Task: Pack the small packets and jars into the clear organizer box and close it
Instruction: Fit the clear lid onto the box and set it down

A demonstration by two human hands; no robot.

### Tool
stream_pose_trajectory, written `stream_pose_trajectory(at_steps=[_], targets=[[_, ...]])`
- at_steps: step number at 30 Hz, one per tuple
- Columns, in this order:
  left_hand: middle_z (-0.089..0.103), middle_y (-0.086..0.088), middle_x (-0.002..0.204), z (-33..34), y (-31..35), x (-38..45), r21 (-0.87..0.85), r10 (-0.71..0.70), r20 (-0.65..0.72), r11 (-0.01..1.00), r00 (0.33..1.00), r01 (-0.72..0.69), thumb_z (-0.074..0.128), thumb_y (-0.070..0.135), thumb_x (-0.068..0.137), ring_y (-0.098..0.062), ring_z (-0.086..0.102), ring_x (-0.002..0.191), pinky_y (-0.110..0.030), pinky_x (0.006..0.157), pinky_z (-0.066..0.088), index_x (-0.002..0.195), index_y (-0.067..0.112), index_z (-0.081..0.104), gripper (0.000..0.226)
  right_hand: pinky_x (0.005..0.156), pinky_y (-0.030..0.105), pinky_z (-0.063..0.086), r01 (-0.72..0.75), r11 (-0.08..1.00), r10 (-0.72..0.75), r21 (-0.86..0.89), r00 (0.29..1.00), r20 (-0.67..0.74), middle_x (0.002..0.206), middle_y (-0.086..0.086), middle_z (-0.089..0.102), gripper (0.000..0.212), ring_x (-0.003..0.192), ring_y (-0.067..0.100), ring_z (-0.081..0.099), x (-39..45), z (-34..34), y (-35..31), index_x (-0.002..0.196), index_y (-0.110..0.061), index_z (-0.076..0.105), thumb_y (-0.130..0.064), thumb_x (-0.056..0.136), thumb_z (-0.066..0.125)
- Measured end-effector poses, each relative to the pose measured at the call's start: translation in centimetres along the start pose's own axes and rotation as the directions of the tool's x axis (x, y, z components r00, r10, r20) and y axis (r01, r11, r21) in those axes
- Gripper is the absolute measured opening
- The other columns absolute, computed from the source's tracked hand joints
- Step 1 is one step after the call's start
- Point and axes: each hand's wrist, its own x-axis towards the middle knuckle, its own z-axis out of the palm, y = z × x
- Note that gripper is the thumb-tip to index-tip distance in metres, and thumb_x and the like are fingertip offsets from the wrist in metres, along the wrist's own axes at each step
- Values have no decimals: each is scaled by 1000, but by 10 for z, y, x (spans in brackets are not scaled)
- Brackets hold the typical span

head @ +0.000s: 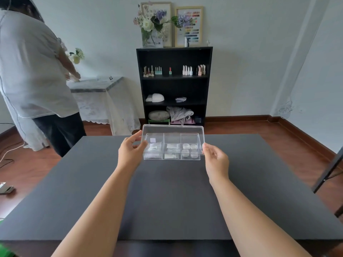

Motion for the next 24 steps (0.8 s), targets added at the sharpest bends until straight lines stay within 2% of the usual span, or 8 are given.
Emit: stream_pose_trajectory(at_steps=[3,4,7,11,14,16,20,24], targets=[[69,7,102,2,-1,11,46,-2,-48,999,999,4,67,34,86,-3,66,82,-20,70,48,124,34,63,38,80,18,44,89,989,-86,-114,996,24,98,-11,65,23,91,7,62,5,6,3,101,-27,72,-42,93,57],[69,10,99,3,-2,14,50,1,-63,999,998,2,67,35,86,-1,65,81,-22,72,48,121,34,63,35,76,17,42,117,984,-115,-133,993,21,95,-11,63,17,88,8,61,7,8,2,90,-33,71,-41,94,56],[69,15,97,8,-5,21,40,-15,-112,999,994,19,66,37,86,2,64,75,-20,65,47,110,35,65,24,72,20,42,189,967,-188,-171,982,22,88,-11,62,32,84,8,60,12,11,4,63,-37,61,-34,95,58],[67,16,92,15,-13,24,24,-47,-166,998,985,52,64,39,87,2,62,77,-22,69,48,103,35,65,17,73,15,40,189,964,-180,-186,981,68,92,-18,62,27,90,6,60,17,12,7,80,-19,71,-35,95,56],[66,18,87,20,-18,20,10,-49,-152,999,987,51,63,40,87,2,62,78,-23,73,48,106,33,67,20,81,16,41,111,983,-103,-144,993,63,109,-10,64,17,99,6,60,19,11,7,96,-28,71,-36,94,56],[67,17,86,21,-22,16,7,-49,-138,999,989,51,62,40,88,2,62,77,-21,71,48,107,33,68,22,88,23,43,77,991,-72,-108,996,47,112,-8,65,11,102,6,61,20,10,6,88,-39,67,-36,93,58],[68,15,96,17,-27,14,3,-64,-110,998,992,65,60,40,89,2,61,84,-17,73,44,116,29,67,29,90,24,42,66,986,-55,-154,995,78,105,-18,62,19,95,-7,57,20,11,5,76,-45,63,-41,93,56],[66,8,112,18,-32,10,-10,-85,-57,996,995,84,59,40,90,-2,62,93,-25,88,47,126,29,63,38,85,22,39,71,977,-57,-202,996,74,99,-19,60,27,89,-9,56,19,12,3,69,-41,61,-42,95,53]])
